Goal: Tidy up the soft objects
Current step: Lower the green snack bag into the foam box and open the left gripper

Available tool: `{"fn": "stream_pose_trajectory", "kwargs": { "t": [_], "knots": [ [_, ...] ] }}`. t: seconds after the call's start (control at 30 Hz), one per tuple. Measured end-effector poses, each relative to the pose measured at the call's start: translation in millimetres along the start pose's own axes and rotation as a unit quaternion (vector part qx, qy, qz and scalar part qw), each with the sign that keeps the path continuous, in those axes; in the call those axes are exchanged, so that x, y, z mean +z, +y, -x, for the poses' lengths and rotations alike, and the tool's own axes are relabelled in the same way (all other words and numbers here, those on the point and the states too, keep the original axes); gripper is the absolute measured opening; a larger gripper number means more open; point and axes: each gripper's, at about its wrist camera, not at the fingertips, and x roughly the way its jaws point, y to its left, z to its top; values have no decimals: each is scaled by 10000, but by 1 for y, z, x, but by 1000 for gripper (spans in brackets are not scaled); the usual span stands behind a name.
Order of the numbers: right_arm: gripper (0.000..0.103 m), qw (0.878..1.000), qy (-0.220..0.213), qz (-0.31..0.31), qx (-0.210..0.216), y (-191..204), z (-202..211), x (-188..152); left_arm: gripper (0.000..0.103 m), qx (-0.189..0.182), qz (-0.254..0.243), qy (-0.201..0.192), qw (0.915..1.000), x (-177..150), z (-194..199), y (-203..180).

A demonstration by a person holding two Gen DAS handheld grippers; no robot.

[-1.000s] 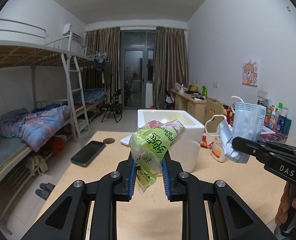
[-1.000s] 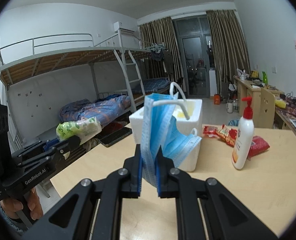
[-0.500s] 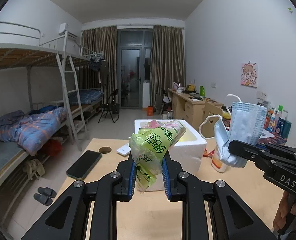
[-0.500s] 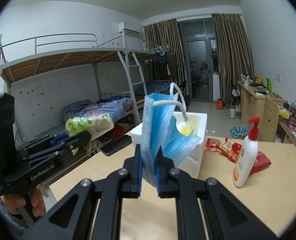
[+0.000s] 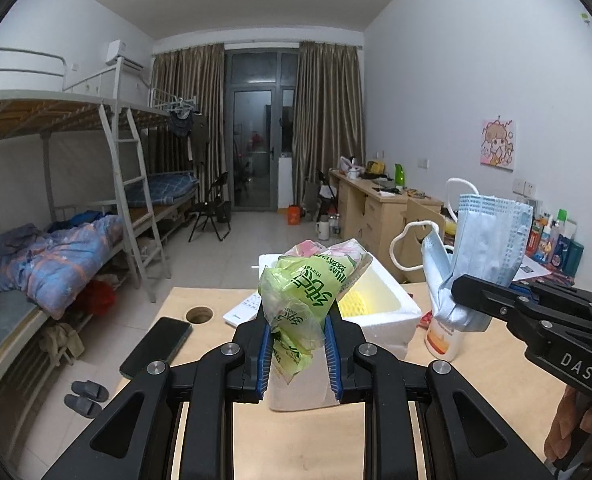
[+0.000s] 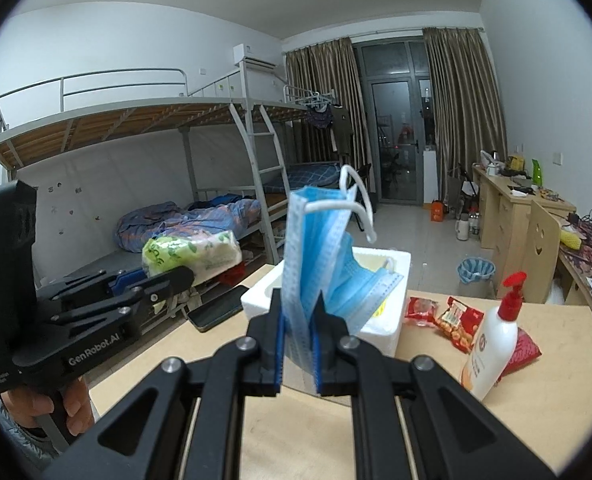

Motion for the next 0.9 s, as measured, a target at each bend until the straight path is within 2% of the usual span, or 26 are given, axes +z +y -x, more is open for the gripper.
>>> {"fn": "stream_pose_trajectory", "kwargs": {
  "t": [0.23, 0.57, 0.9],
  "knots": [
    [14, 10000, 20, 11, -16, -5, -11, 3, 24, -37, -14, 73, 10000, 6, -15, 0],
    [14, 9999, 144, -40, -25, -13, -33, 6, 24, -129, -92, 266, 9995, 23, -59, 4],
    [14, 9998, 130, 76, -123, -17, -51, 24, 24, -266, -270, 334, 9987, 41, -95, -3]
  ]
}}
